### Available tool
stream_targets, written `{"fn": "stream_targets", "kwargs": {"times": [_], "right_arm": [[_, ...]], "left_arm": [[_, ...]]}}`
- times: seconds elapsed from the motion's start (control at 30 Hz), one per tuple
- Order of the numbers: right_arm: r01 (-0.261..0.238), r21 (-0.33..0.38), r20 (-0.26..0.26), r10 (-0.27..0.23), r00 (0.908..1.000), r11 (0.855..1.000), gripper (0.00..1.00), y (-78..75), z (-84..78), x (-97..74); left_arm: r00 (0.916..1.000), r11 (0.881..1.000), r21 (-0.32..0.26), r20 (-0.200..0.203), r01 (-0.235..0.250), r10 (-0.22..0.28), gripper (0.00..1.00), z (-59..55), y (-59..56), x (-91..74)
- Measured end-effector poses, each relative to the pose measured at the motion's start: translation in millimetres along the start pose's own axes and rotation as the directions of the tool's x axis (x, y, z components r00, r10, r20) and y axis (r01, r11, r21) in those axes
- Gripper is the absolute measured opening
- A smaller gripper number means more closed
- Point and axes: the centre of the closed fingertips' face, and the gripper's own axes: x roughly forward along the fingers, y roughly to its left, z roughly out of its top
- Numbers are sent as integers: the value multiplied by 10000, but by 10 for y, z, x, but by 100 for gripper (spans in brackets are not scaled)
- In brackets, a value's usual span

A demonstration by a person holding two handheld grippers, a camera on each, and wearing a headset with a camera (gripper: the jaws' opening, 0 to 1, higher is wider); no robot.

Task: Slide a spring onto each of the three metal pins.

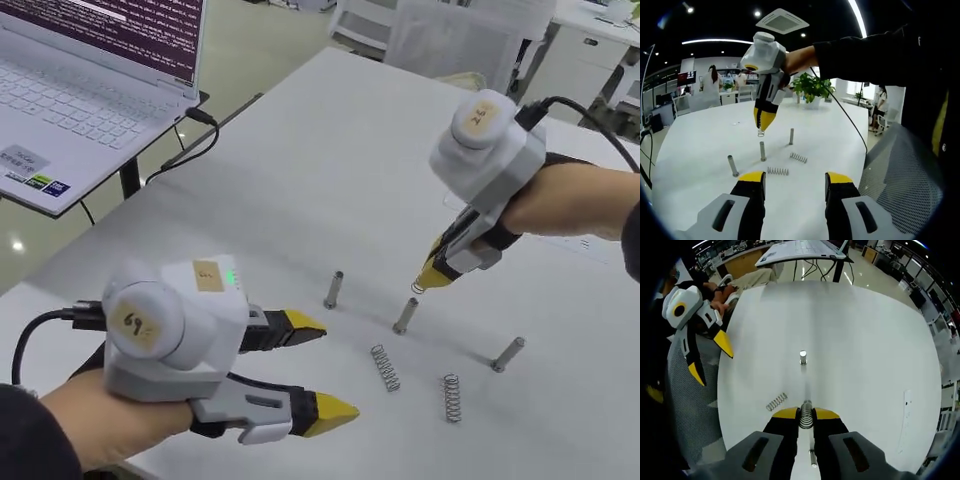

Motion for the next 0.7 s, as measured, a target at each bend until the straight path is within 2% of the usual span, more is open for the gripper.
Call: {"fn": "stream_targets", "kwargs": {"times": [0.33, 0.7], "right_arm": [[-90, 76, -303, 92, 9995, 9999, 8, -33, -83, 119], [-192, 152, -338, 197, 9992, 9997, 8, -32, -98, 200]], "left_arm": [[10000, 10000, -92, 49, -39, 39, 42, 11, 35, 12], [10000, 9999, -140, 77, -54, 55, 40, 2, 57, 13]]}}
